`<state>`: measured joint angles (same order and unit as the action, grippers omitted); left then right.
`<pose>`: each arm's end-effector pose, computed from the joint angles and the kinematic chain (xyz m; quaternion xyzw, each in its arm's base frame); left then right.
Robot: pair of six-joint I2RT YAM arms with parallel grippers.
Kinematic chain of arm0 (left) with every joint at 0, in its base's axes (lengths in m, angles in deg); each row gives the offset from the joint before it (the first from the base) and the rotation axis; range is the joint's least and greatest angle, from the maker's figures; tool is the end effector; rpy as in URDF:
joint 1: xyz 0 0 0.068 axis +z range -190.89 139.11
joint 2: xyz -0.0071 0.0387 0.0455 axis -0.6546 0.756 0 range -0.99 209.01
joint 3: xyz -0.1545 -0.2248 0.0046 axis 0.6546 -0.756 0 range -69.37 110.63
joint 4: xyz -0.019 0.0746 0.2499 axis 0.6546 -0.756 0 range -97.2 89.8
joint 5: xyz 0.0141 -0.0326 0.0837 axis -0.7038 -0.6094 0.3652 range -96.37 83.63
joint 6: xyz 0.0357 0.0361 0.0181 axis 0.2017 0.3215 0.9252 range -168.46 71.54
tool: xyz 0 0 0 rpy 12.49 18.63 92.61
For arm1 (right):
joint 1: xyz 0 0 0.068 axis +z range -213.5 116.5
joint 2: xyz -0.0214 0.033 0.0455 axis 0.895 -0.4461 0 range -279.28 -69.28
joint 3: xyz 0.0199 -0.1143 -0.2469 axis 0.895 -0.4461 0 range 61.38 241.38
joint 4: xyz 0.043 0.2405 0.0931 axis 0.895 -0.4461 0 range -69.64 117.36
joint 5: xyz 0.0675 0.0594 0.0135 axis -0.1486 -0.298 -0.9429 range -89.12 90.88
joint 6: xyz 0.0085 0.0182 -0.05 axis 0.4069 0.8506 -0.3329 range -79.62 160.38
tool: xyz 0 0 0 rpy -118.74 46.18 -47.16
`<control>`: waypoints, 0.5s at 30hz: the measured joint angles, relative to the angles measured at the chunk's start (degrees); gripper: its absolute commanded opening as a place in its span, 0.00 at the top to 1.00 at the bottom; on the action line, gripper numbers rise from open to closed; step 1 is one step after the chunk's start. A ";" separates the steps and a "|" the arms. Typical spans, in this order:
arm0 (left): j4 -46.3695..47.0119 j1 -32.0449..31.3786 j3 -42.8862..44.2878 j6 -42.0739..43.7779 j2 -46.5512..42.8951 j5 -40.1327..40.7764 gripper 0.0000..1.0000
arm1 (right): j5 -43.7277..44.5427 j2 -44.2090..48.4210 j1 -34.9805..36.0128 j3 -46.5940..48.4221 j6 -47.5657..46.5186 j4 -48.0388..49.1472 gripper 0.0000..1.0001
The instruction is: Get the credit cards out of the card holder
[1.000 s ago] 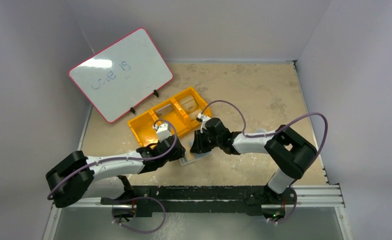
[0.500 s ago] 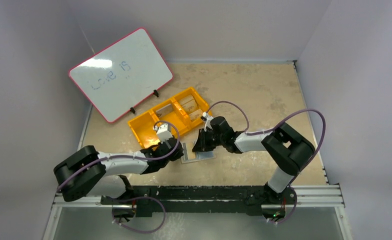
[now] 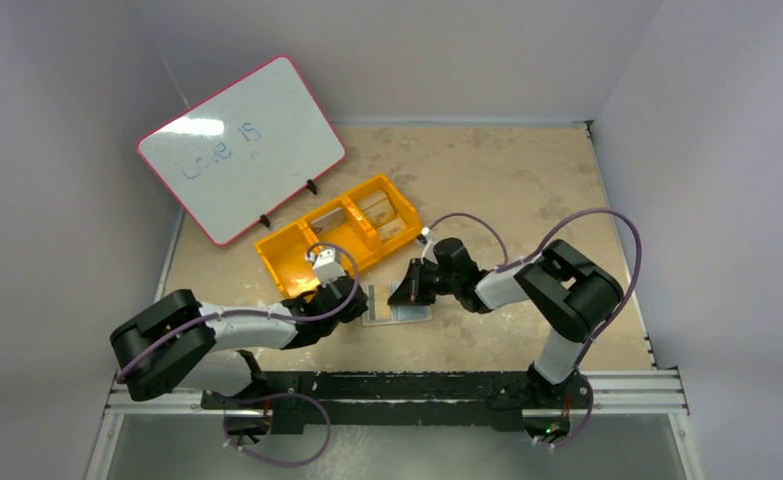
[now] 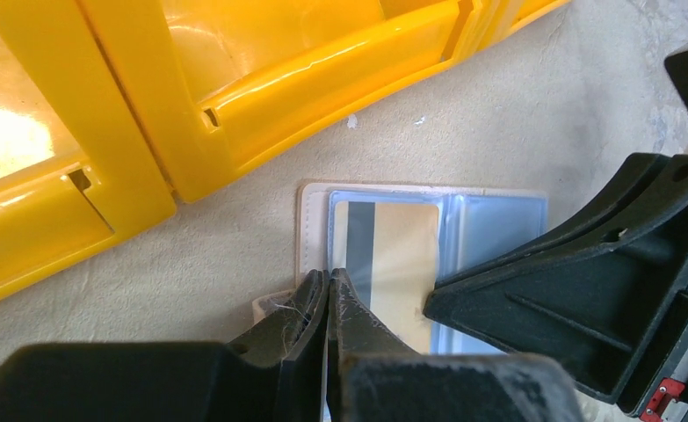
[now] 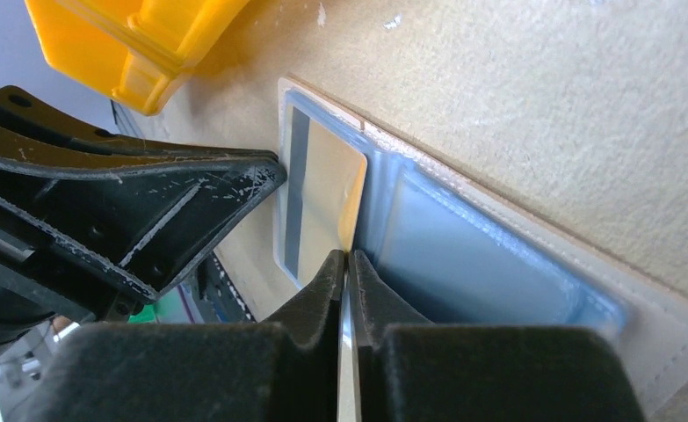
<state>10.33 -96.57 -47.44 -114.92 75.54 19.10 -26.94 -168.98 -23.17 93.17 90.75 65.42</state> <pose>0.1399 -0.1777 0.1315 -0.1700 0.8860 -0.2349 0.3618 0.2208 0.2092 0.1167 -0.0466 0.8473 0.4923 0.1939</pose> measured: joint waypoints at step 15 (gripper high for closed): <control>1.88 -0.39 -0.59 -1.01 0.28 0.11 1.00 | -0.42 2.25 -0.98 -4.98 4.85 4.33 1.00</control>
<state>12.21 -96.96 -48.03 -115.93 75.83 19.21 -27.35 -166.73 -24.15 88.18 95.60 69.75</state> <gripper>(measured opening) 0.006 0.005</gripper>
